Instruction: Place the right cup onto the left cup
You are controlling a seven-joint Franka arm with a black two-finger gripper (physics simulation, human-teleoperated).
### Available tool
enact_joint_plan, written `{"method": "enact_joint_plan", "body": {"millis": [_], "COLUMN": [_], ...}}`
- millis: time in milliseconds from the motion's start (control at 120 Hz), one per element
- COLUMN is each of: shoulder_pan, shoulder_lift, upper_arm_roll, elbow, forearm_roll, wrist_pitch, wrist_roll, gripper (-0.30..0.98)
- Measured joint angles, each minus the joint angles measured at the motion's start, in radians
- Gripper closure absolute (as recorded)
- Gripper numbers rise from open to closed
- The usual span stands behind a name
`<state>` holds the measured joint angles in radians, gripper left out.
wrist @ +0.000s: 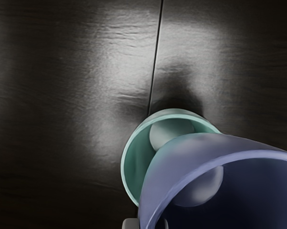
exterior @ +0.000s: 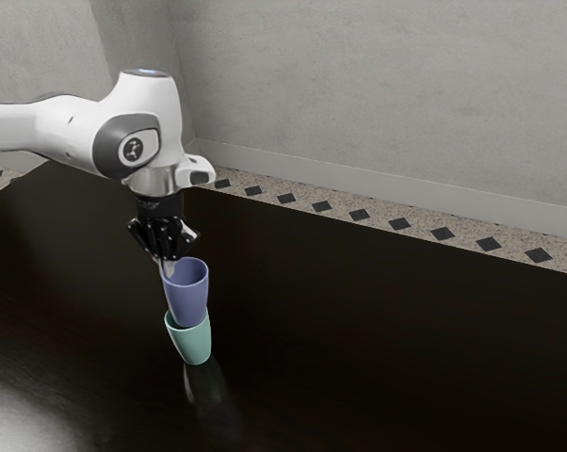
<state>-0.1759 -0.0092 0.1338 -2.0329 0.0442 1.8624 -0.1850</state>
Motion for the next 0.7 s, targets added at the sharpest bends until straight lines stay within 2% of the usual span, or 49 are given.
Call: {"method": "enact_joint_plan", "body": {"millis": [325, 367, 542, 700], "shoulder_pan": [-0.006, -0.004, 0.001, 0.006], "shoulder_lift": [-0.002, -0.002, -0.008, -0.018], "upper_arm_roll": [0.005, 0.005, 0.004, 0.004], "elbow": [-0.002, -0.002, -0.009, -0.009], "forearm_roll": [-0.001, -0.003, -0.009, -0.011], "wrist_pitch": [0.002, 0.001, -0.004, -0.008], "wrist_roll": [-0.002, -0.002, -0.001, -0.001], "gripper": [0.77, 0.72, 0.35, 0.16]}}
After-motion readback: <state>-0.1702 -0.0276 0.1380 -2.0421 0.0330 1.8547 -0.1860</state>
